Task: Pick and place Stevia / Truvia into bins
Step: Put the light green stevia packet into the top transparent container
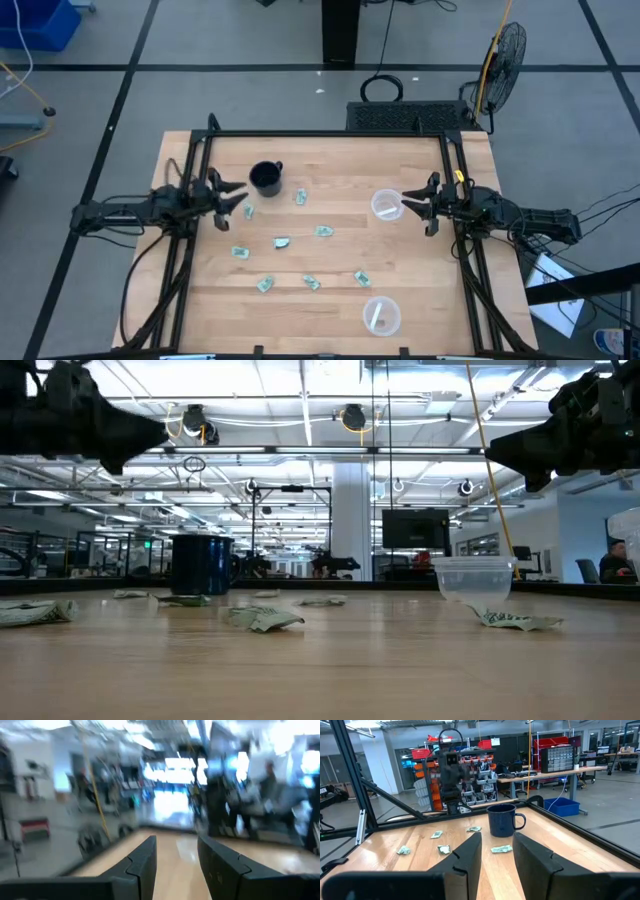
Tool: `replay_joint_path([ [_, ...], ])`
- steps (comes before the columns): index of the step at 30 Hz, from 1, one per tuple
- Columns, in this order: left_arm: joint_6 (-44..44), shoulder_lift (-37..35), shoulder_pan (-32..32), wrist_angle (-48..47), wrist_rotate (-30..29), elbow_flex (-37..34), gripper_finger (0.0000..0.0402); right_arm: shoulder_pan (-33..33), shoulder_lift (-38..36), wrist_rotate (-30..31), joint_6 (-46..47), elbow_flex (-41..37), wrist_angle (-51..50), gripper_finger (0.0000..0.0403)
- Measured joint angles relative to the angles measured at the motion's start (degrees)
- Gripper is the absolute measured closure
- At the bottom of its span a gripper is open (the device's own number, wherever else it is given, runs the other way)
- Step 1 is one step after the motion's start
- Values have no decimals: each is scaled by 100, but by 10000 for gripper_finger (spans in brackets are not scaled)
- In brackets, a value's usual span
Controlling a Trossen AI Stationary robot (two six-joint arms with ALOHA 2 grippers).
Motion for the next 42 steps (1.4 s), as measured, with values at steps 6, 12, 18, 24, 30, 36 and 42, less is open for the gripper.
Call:
replay_joint_path([
  [6,88,3,0,673,-814,64,254,0,0,0,0,0,0,298],
  [12,97,340,0,125,-1237,941,254,0,0,0,0,0,2,298],
  [18,772,1509,0,-341,-1759,2358,254,-2,0,1,0,0,2,298],
  [24,1393,2655,0,-438,-2492,3164,254,-1,0,0,0,0,0,298],
  [30,877,3483,0,-822,-2469,3185,254,-2,0,0,0,0,2,298],
  [36,-123,4126,0,-1158,-2034,3182,254,-2,0,2,0,0,2,298],
  [42,-241,4503,0,-1258,-1067,3182,254,-1,1,1,0,0,1,298],
])
